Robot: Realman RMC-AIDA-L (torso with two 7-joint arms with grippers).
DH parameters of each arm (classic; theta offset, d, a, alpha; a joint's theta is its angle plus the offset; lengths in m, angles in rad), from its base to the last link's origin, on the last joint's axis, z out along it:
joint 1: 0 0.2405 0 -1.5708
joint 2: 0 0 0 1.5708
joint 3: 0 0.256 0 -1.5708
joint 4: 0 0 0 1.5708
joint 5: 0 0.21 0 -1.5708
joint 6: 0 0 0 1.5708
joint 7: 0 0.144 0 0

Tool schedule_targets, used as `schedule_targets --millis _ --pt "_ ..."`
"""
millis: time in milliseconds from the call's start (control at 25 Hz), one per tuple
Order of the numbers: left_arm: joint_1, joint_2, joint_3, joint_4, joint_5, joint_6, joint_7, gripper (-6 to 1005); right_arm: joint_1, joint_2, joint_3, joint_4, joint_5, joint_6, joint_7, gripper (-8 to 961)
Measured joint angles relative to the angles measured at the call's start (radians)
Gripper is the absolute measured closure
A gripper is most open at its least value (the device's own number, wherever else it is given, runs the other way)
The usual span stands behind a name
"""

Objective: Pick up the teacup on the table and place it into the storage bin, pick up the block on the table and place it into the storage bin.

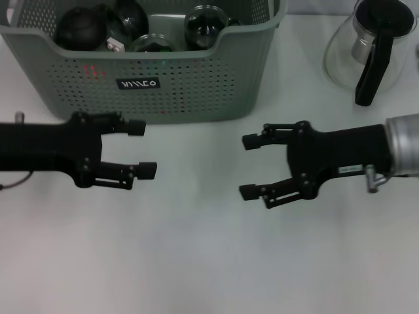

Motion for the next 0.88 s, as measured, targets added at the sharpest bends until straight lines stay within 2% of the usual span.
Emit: schedule_targets --millis 240,880 --pt "-0.002 0.001 -0.005 -0.103 0.049 -0.089 0.028 124 0.027 0.0 -0.003 0.076 0.008 0.049 -0.067 13" --pt "-0.005 -0.004 -0.002 -0.123 0.051 -0.097 0.032 124 0.01 -0.002 -0.003 0.078 0.009 0.049 -0.069 12"
